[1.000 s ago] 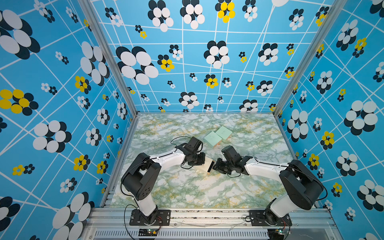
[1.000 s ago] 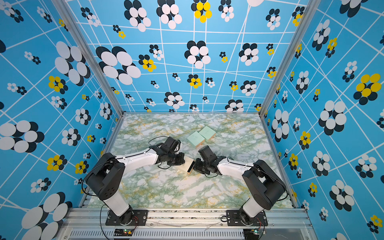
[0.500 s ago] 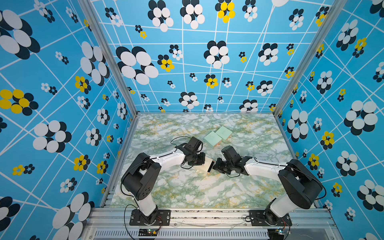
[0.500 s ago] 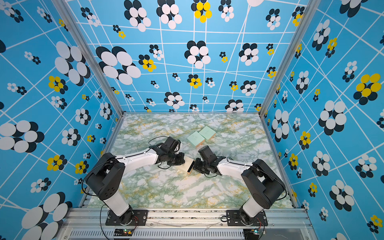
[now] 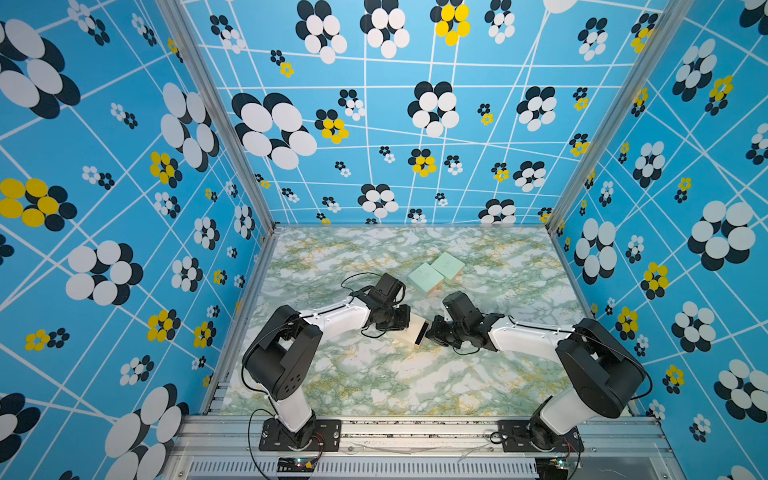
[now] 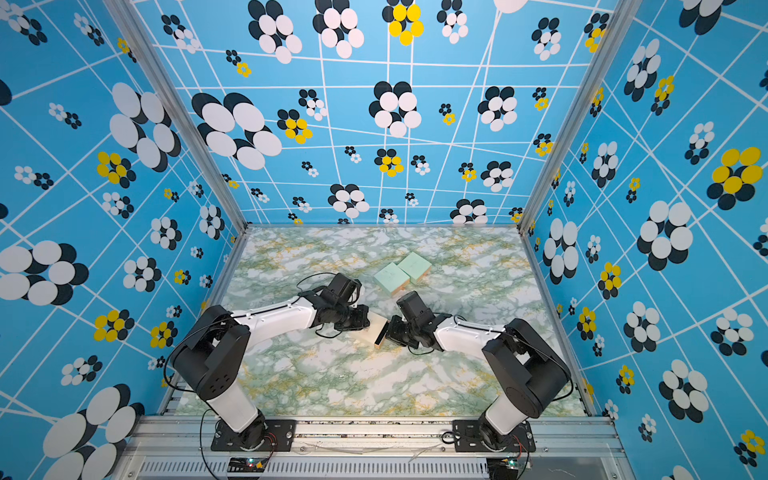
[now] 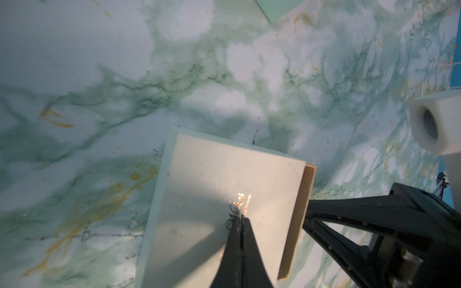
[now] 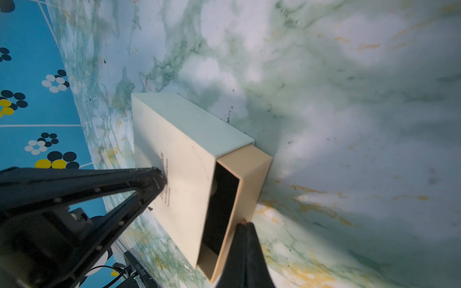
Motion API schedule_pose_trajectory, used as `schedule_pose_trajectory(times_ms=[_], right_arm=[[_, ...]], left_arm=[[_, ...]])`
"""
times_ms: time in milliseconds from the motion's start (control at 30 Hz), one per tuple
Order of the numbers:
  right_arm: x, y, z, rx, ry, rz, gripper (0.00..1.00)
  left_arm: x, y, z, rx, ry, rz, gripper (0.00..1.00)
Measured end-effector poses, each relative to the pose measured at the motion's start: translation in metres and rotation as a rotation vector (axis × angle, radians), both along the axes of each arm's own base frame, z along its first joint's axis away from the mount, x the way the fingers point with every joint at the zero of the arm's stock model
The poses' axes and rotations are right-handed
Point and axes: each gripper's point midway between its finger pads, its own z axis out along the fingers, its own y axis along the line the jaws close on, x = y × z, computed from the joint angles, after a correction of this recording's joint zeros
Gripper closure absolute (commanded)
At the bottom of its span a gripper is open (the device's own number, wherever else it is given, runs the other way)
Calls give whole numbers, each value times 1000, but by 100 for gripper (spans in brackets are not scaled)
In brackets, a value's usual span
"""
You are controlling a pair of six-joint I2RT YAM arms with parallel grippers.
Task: Take out the earrings from the drawer-style jewelry box
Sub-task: Open the drawer in the jewelry box.
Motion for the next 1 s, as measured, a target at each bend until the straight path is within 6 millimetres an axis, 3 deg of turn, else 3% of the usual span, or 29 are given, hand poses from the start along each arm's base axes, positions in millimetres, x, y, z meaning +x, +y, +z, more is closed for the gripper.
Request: schedule_pose_trajectory(times_ms=[1000], right_arm=[[-4, -17, 2, -158, -2, 3, 100]], left_arm=[[1, -5, 1, -27, -5, -10, 100]])
